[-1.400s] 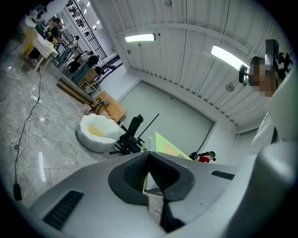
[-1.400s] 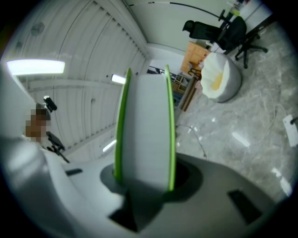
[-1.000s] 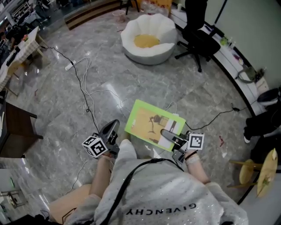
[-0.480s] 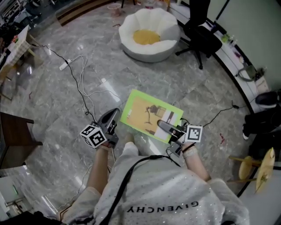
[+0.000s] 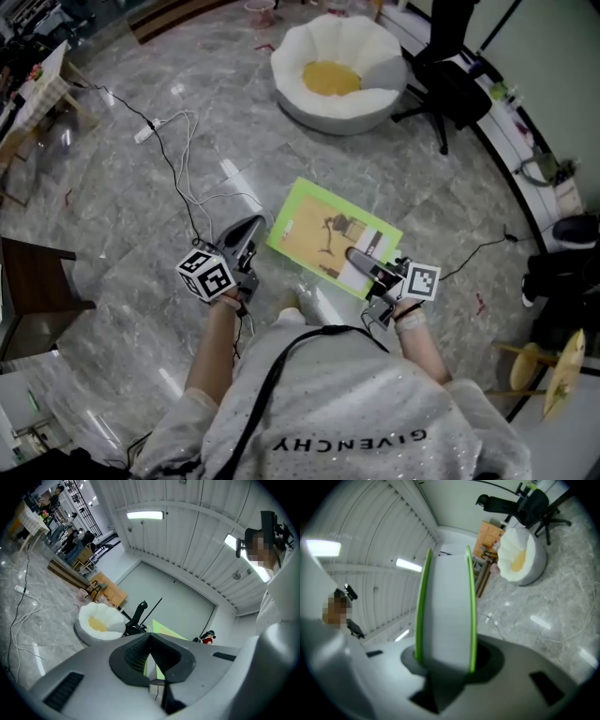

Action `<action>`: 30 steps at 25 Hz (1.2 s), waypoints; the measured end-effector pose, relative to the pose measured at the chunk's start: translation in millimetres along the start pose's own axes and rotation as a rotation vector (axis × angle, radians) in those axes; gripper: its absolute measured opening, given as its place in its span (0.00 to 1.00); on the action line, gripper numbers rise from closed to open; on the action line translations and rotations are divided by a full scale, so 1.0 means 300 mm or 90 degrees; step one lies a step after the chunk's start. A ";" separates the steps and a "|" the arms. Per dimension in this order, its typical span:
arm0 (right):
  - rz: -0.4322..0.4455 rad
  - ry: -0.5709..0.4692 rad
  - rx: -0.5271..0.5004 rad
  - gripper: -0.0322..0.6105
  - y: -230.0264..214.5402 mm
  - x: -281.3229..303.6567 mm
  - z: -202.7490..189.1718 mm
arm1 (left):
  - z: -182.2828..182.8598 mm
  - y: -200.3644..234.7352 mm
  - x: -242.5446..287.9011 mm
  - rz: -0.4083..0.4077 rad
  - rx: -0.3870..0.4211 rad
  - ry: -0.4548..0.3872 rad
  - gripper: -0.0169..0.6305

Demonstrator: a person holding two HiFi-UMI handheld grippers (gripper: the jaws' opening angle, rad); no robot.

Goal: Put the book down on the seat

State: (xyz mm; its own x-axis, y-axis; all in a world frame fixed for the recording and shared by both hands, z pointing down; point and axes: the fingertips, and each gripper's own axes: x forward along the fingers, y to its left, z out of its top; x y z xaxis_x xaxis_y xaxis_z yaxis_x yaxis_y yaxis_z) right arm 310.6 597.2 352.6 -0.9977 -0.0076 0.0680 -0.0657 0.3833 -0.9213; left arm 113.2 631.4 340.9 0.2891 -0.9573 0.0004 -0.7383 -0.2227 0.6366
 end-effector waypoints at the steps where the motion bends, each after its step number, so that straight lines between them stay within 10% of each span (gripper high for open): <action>1: -0.001 -0.006 0.001 0.27 -0.007 0.017 0.009 | 0.009 0.021 -0.001 0.001 0.001 0.001 0.06; 23: -0.009 -0.034 0.024 0.27 -0.105 0.215 0.173 | 0.104 0.238 0.134 -0.005 -0.017 0.016 0.06; 30: -0.009 -0.030 0.035 0.27 -0.193 0.364 0.407 | 0.224 0.390 0.285 0.014 -0.024 0.028 0.06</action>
State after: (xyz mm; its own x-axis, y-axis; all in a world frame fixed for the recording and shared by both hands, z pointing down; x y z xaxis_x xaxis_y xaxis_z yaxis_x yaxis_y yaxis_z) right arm 203.3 461.5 366.8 -0.9963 -0.0571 0.0642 -0.0795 0.3315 -0.9401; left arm 10.4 511.2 363.5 0.2994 -0.9529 0.0482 -0.7218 -0.1932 0.6646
